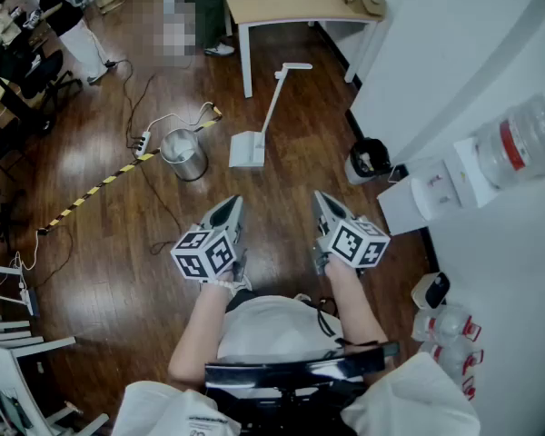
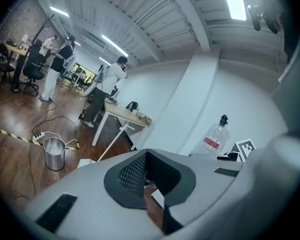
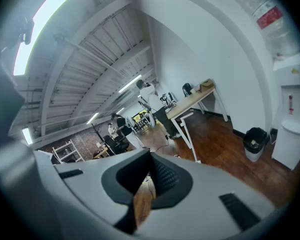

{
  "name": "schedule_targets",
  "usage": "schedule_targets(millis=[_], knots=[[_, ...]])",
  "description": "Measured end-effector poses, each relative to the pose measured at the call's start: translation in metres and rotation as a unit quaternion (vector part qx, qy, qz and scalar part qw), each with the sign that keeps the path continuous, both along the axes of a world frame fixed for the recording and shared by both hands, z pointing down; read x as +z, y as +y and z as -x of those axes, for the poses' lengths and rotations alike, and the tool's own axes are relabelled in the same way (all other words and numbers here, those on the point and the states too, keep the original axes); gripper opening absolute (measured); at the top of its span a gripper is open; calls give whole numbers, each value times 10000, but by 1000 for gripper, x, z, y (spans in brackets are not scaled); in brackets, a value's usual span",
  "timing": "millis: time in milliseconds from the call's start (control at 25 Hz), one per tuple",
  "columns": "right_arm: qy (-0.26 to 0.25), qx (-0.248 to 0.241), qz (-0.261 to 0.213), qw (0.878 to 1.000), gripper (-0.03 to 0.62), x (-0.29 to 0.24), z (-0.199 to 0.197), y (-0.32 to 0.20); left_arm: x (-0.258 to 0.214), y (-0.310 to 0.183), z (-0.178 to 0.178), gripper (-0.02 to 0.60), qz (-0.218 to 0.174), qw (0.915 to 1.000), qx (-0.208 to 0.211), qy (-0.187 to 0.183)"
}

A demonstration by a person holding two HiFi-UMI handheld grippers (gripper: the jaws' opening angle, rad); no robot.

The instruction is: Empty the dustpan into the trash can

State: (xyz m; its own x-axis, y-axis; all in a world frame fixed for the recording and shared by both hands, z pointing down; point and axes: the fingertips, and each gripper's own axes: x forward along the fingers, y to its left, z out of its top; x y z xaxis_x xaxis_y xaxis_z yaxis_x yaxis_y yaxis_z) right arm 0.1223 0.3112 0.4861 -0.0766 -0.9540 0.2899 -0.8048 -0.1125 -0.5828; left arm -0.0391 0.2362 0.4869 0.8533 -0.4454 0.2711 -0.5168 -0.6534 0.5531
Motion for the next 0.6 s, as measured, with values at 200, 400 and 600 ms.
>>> schedule_targets(millis=[200,400,600], knots=[[31,5,-7,10000,15,5,-2,-4,1,-4,-4,-14,8,10000,21,21],[99,93,-56,9999,29,5,-4,-15,7,-15,-6,-14,59,10000,51,40],[167,182,-127,9996,121,4,2,-41,7,-37,-2,-14,4,9997,232,2]])
